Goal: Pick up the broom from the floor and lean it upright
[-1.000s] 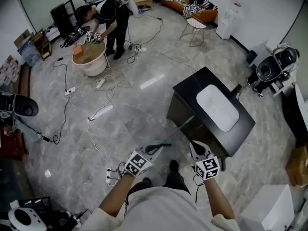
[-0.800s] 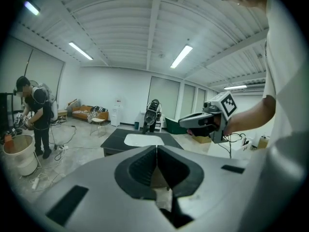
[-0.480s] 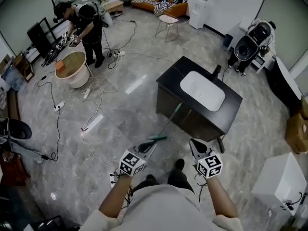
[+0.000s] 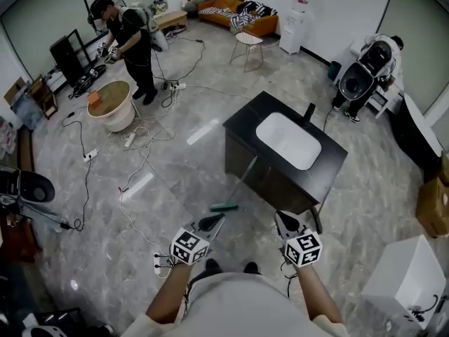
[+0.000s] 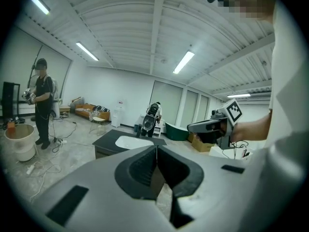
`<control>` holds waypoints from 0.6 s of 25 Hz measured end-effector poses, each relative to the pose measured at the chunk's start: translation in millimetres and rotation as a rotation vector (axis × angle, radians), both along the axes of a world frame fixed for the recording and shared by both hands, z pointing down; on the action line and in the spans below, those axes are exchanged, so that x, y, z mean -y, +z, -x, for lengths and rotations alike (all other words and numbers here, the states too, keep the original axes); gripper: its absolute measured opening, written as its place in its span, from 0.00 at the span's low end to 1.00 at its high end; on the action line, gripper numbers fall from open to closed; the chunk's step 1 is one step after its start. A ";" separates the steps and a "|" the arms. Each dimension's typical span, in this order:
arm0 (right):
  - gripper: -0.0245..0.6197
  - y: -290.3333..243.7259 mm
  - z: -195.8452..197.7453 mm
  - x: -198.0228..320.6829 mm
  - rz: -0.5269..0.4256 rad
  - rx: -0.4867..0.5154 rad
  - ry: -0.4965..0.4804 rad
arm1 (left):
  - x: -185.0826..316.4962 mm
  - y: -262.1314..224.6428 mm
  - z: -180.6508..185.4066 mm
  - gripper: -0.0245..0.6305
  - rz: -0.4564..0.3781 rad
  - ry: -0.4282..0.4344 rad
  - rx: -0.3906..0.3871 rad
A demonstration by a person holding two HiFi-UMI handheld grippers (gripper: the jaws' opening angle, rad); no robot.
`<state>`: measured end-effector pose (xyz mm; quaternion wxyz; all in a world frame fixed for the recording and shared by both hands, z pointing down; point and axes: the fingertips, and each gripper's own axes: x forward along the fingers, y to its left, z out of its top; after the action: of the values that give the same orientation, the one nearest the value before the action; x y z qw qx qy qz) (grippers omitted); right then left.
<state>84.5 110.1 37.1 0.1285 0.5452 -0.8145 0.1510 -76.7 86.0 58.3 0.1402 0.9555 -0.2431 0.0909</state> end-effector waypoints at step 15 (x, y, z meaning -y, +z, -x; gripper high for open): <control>0.04 -12.4 -21.9 -13.1 -0.067 0.020 -0.106 | -19.7 -0.2 -21.6 0.06 0.008 -0.066 0.012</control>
<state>106.5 123.2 24.7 0.1097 0.5040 -0.8480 0.1219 -55.1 105.7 58.1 0.1455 0.9457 -0.2752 0.0931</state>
